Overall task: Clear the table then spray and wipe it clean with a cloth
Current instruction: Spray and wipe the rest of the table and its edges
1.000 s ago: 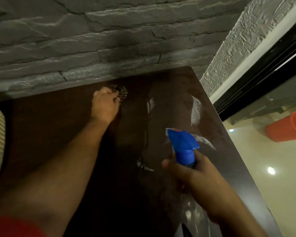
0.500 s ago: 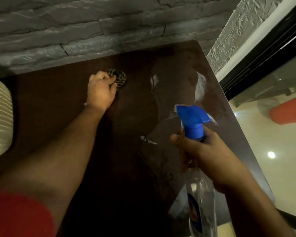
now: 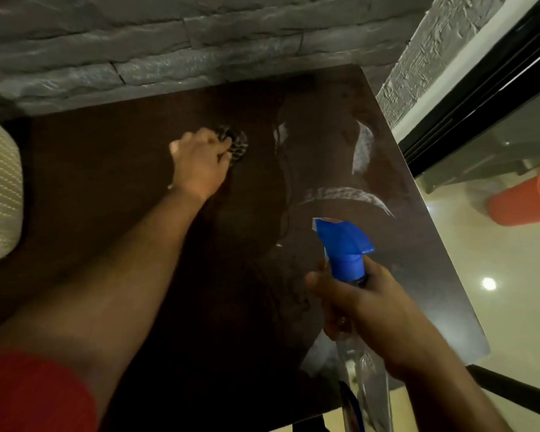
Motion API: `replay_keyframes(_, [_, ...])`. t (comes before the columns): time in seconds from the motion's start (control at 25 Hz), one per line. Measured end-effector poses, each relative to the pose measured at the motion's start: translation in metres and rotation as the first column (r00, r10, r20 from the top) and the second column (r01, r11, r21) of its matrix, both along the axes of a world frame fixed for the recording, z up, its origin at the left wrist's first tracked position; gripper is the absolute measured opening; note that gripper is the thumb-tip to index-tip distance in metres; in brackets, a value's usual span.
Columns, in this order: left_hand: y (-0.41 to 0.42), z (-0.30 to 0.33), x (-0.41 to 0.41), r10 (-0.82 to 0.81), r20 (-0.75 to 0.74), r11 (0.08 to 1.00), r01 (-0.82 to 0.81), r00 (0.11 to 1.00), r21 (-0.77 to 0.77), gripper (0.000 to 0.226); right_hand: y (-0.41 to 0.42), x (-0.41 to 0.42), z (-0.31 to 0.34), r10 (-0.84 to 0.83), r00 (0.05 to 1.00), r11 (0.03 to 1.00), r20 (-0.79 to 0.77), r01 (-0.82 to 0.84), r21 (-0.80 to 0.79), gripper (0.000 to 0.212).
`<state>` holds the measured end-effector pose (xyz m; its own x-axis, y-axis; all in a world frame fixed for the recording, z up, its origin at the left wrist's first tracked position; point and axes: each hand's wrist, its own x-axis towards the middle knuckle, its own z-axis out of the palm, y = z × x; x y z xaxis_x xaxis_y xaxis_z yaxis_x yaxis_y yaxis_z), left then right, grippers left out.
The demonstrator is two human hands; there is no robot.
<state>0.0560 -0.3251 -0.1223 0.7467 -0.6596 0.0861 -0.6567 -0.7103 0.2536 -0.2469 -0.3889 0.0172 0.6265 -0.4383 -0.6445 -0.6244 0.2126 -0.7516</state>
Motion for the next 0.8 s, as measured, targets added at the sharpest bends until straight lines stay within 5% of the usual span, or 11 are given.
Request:
replay_keyframes(0.16, [0.052, -0.001, -0.116, -0.478, -0.067, 0.878, 0.476, 0.876, -0.044, 0.030, 0.003, -0.003, 0.009, -0.013, 1.000, 0.999, 0.028, 0.013, 0.032, 0.026])
replay_keyframes(0.24, [0.099, 0.002, -0.127, -0.551, -0.097, 0.835, 0.548, 0.829, -0.055, 0.029, 0.004, -0.010, 0.014, -0.015, 0.999, 0.998, 0.030, 0.013, 0.055, 0.024])
replay_keyframes(0.32, [0.104, 0.001, -0.086, -0.463, -0.021, 0.887, 0.462, 0.886, -0.014, 0.029, 0.005, -0.017, 0.015, -0.011, 1.000, 0.998, 0.009, 0.011, 0.054, 0.027])
replay_keyframes(0.4, [0.068, -0.001, -0.035, -0.129, 0.060, 0.990, 0.133, 0.990, -0.057, 0.028, 0.006, -0.021, 0.012, -0.001, 1.000, 0.999, -0.018, 0.002, 0.053, 0.031])
replay_keyframes(0.48, [0.019, -0.001, -0.014, 0.125, 0.002, 0.991, -0.125, 0.992, -0.051, 0.028, 0.007, -0.024, 0.007, 0.005, 1.000, 0.998, -0.017, -0.004, 0.055, 0.029])
replay_keyframes(0.6, [-0.013, 0.001, -0.076, -0.045, -0.071, 0.999, 0.044, 0.996, -0.007, 0.031, 0.010, -0.032, 0.002, 0.016, 1.000, 0.999, -0.005, -0.016, 0.047, 0.034])
replay_keyframes(0.72, [0.058, -0.004, -0.152, -0.348, -0.073, 0.937, 0.347, 0.934, -0.035, 0.030, 0.014, -0.046, 0.007, 0.009, 1.000, 0.999, 0.015, -0.010, 0.050, 0.025])
replay_keyframes(0.8, [0.114, -0.001, -0.149, -0.326, -0.048, 0.945, 0.325, 0.944, -0.029, 0.034, 0.015, -0.062, 0.011, 0.012, 1.000, 0.998, 0.013, -0.012, 0.057, 0.020])
